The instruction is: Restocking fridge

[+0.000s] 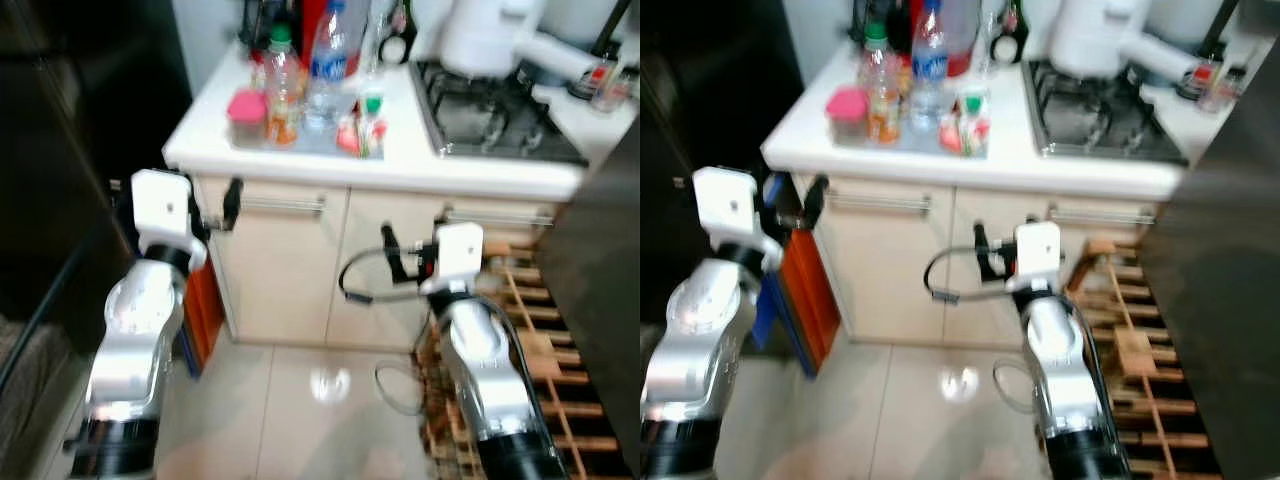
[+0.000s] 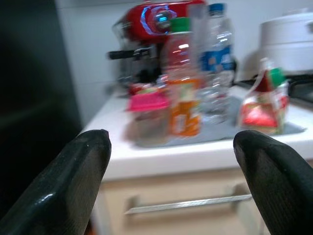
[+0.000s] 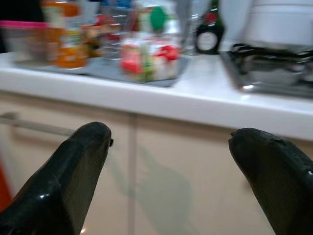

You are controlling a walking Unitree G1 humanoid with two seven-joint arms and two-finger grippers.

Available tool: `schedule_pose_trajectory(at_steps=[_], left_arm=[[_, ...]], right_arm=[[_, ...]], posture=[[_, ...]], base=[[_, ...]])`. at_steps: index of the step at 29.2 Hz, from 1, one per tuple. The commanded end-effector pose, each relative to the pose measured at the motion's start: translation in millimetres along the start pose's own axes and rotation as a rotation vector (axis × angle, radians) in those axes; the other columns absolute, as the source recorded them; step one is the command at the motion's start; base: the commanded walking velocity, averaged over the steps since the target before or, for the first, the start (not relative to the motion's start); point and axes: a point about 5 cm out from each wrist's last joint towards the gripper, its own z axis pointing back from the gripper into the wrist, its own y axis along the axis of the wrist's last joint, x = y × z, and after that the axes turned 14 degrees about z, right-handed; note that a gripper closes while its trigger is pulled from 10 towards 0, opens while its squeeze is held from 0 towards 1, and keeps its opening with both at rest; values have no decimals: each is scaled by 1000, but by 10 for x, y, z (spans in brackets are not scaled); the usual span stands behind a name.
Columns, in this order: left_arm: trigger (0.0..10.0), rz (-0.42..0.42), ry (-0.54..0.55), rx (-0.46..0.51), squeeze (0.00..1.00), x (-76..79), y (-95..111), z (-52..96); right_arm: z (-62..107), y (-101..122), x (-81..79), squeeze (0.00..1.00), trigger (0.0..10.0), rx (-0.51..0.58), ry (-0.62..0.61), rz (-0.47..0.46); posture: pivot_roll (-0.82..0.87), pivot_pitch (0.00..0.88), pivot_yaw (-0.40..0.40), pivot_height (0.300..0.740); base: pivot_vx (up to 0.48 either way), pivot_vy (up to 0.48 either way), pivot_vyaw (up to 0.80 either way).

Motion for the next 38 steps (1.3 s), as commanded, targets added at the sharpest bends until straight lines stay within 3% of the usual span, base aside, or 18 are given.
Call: schedule_pose_trajectory(at_steps=[1, 7, 9, 10, 12, 16, 21, 22, 23, 24, 26, 28, 29, 32, 33, 34, 38], left_arm=[[10000, 10, -37, 28, 0, 94, 55, -18], [10000, 26, -119, 137, 0, 254, 304, -57], [10000, 20, -181, 184, 0, 373, 434, -87], [10000, 19, -219, 218, 0, 486, 567, -155], [10000, 8, -226, 229, 0, 546, 656, -247], [10000, -13, -250, 276, 0, 568, 875, -451], [10000, 23, -248, 262, 0, 518, 937, -595], [10000, 13, -250, 240, 0, 528, 927, -665], [10000, 32, -268, 224, 0, 568, 972, -834], [10000, 32, -268, 224, 0, 568, 972, -834], [10000, 65, -299, 231, 0, 606, 1083, -1012], [10000, 90, -327, 234, 0, 623, 1104, -1058], [10000, 87, -366, 207, 0, 669, 1057, -1171], [10000, 83, -348, 155, 0, 687, 955, -1312], [10000, 83, -330, 140, 67, 668, 925, -1354], [10000, 89, -312, 114, 1000, 638, 882, -1393], [10000, 89, -213, 28, 1000, 475, 745, -1474]], right_arm=[[5, 19, 80, 0, 10000, 19, -23, 18], [36, 133, 124, 0, 10000, 77, -43, 49], [46, 154, 145, 0, 10000, 89, -51, 61], [51, 151, 159, 0, 10000, 93, -58, 67], [52, 141, 161, 0, 10000, 90, -61, 69], [26, 156, 126, 0, 10000, 96, -42, 75], [21, 184, 137, 0, 10000, 108, -55, 79], [22, 178, 135, 0, 10000, 104, -59, 73], [36, 182, 96, 0, 10000, 109, -47, 72], [36, 182, 96, 0, 10000, 109, -47, 72], [57, 195, 65, 0, 10000, 119, -32, 79], [65, 190, 66, 0, 10000, 117, -34, 78], [74, 169, 72, 0, 10000, 108, -45, 71], [67, 178, 68, 0, 10000, 108, -52, 67], [76, 196, 68, 0, 10000, 114, -53, 70], [92, 213, 73, 0, 10000, 120, -55, 74], [222, 202, 132, 0, 10000, 112, -65, 113]], posture=[[-38, 0, -30, 740], [-43, 0, -35, 740], [-49, 0, -34, 740], [-54, 0, -35, 740], [-54, 0, -36, 740], [-69, 0, -17, 740], [-65, 0, -20, 740], [-67, 0, -20, 740], [-74, 0, -21, 740], [-74, 0, -21, 740], [-83, 0, -14, 740], [-86, 0, -7, 740], [-100, 0, 2, 740], [-120, 0, 11, 740], [-141, 0, 20, 740], [-156, 0, 26, 740], [-213, 0, 52, 740]], base=[[480, 0, 0], [480, 0, -514], [480, 0, -603], [285, 0, -525], [0, 0, 0], [0, 0, 0], [0, 0, 0], [0, 0, 0], [0, 0, 0], [0, 0, 0], [0, 0, 0], [0, 0, 0], [0, 0, 0], [0, 0, 0], [0, 0, 0], [0, 0, 0], [0, 0, 0]])
